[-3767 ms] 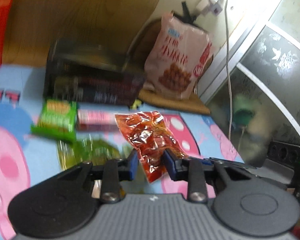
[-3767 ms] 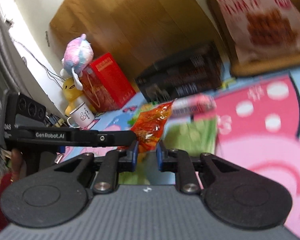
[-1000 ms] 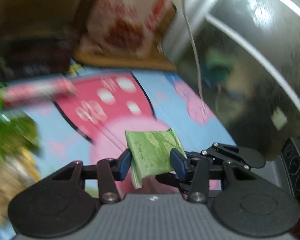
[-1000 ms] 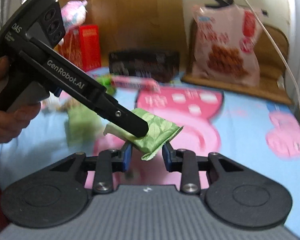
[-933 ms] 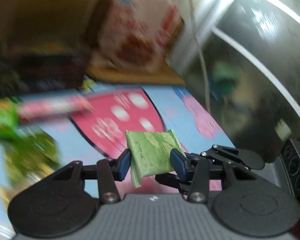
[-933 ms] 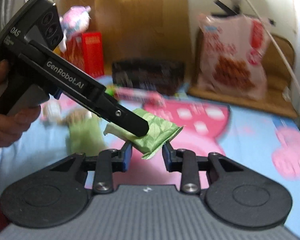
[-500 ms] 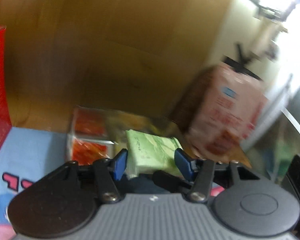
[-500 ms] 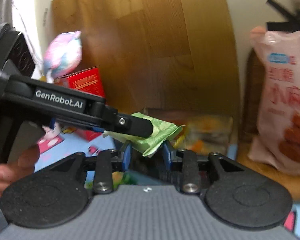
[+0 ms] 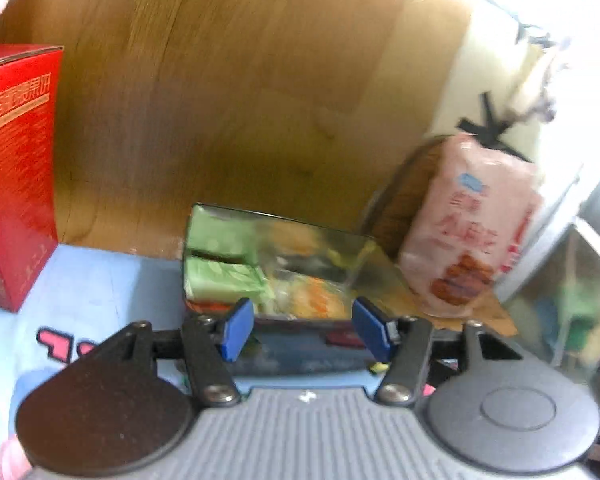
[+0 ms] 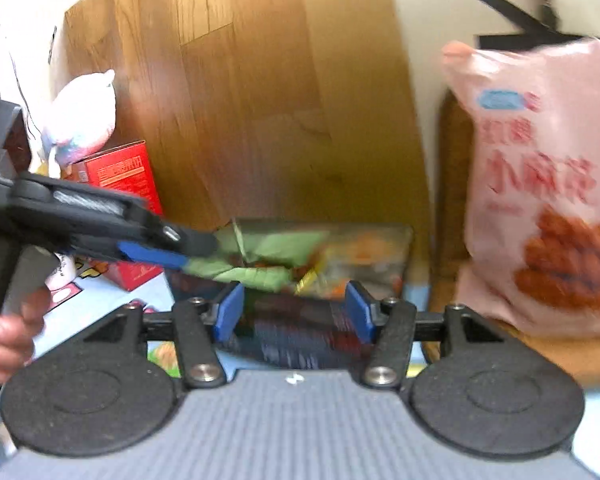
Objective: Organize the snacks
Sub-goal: 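Carry the green packet into the black tin and open the left gripper, then grasp the pink box with the left gripper and lift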
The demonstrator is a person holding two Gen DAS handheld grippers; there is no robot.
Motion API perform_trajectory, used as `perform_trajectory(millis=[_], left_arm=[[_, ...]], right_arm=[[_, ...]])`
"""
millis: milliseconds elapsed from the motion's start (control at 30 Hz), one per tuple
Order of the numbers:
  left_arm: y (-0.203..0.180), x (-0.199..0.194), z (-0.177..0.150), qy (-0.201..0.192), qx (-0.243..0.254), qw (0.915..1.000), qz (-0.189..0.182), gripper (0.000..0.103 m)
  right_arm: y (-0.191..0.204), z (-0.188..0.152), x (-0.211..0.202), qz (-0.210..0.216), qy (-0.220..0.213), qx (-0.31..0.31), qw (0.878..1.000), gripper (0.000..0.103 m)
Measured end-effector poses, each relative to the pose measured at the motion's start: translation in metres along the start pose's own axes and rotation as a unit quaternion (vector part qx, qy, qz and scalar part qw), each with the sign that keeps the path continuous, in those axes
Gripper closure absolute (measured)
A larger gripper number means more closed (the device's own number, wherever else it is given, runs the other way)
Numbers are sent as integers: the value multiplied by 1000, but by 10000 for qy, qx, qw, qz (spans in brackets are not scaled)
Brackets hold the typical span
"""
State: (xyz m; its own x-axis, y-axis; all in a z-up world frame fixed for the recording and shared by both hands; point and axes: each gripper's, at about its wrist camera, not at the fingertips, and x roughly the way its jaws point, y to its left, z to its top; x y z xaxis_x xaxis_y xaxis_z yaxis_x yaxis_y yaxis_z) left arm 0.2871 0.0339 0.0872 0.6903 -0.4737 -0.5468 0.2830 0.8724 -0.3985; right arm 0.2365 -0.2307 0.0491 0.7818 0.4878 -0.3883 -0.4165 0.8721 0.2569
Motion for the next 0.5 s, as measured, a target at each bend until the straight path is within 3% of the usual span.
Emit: perform_trajectory(millis=[133, 333, 500], left_arm=[[-10, 1, -18, 376, 100, 9992, -57, 47], [-10, 31, -48, 1011, -51, 9936, 495, 44], [-22, 33, -57, 984, -40, 9937, 527, 42]], right_arm=[[-12, -21, -16, 47, 224, 299, 9993, 44], [-11, -35, 4, 95, 727, 450, 9963, 44], [-15, -41, 14, 154, 1121, 637, 9915, 46]])
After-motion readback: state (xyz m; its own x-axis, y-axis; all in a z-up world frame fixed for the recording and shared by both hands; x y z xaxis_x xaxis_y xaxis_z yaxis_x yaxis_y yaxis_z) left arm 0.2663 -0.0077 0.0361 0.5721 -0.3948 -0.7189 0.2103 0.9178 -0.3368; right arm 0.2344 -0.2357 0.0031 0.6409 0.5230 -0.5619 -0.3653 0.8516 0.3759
